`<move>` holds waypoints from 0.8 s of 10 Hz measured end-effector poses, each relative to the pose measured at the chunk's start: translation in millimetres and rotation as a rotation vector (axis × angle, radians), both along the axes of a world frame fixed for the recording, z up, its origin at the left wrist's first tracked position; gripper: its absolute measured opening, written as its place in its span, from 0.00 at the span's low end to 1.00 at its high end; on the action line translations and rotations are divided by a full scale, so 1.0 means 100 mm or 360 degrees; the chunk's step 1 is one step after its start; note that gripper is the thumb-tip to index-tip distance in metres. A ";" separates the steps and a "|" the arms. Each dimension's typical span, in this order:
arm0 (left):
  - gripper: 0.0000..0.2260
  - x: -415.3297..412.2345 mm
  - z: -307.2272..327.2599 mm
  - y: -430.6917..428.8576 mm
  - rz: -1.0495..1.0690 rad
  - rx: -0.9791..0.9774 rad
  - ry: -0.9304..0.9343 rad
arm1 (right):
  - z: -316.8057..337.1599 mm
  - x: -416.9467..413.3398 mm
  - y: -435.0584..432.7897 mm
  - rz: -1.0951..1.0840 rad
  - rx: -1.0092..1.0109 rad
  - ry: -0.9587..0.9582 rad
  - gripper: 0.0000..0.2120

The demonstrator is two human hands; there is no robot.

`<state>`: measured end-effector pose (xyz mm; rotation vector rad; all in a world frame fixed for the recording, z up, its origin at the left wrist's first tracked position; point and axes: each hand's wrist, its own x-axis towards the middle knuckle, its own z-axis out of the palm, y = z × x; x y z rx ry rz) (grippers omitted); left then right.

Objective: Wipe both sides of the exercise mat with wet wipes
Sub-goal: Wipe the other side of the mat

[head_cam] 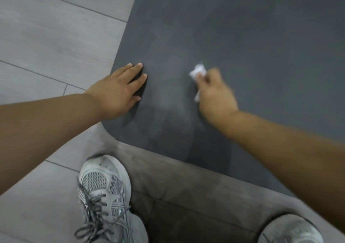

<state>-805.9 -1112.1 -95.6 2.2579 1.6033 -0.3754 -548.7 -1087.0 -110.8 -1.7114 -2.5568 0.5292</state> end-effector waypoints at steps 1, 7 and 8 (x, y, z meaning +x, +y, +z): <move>0.28 0.01 0.04 -0.13 0.0049 -0.0111 0.0077 | 0.01 -0.34 -0.72 0.0717 -0.0190 0.0408 0.11; 0.19 0.31 0.24 0.17 -0.0146 -0.0030 0.0131 | 0.12 0.43 -0.55 0.1123 -0.0413 0.0240 0.10; 0.22 0.52 0.23 0.28 -0.0152 -0.0018 0.0059 | 0.12 0.79 0.07 0.0703 -0.0207 0.0039 0.12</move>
